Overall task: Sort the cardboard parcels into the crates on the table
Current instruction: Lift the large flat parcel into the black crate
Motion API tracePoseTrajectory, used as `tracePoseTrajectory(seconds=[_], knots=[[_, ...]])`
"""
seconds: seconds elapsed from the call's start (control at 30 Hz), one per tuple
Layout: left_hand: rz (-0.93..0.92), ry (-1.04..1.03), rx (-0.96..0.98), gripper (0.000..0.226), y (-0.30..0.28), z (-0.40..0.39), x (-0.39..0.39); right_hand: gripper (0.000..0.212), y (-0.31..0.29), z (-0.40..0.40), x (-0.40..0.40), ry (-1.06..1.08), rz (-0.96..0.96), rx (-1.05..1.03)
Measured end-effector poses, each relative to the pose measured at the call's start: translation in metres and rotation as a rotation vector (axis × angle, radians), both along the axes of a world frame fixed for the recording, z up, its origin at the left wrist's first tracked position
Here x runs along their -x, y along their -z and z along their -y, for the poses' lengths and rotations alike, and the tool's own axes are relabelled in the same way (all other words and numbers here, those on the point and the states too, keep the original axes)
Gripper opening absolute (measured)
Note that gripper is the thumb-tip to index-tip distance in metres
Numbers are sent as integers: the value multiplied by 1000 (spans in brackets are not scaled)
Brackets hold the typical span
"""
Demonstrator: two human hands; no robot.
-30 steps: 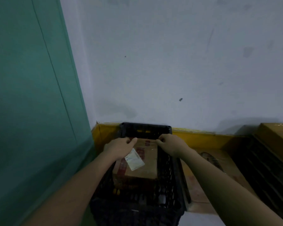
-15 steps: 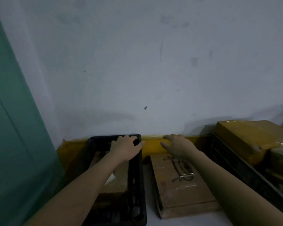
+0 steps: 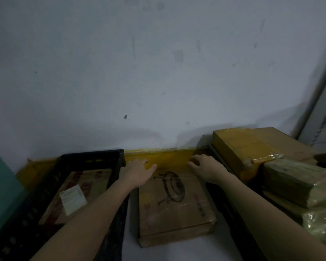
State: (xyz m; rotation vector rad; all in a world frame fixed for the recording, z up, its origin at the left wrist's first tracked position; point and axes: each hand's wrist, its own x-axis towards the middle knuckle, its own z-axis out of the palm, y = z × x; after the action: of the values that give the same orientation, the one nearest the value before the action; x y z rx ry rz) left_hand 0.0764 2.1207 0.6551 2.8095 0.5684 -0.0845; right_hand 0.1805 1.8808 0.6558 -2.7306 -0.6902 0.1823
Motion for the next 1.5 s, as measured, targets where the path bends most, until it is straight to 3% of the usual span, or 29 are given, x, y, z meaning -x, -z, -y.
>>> tracePoseTrajectory(seconds=[0.4, 0.63, 0.73, 0.9, 1.13, 1.5], knots=[[53, -295, 255, 75, 134, 54, 21, 63, 157, 34, -18, 240, -289, -215], [30, -403, 509, 100, 201, 62, 47, 74, 225, 40, -3, 383, -470, -533], [43, -465, 610, 112, 221, 58, 52, 76, 235, 41, -4, 388, -508, -634], [137, -514, 771, 134, 237, 55, 56, 59, 246, 47, -6, 449, -577, -735], [278, -547, 913, 122, 243, 58, 55, 36, 250, 49, -2, 364, -575, -820], [397, -578, 922, 121, 223, 85, 100, 28, 240, 76, 42, 393, -664, -968]])
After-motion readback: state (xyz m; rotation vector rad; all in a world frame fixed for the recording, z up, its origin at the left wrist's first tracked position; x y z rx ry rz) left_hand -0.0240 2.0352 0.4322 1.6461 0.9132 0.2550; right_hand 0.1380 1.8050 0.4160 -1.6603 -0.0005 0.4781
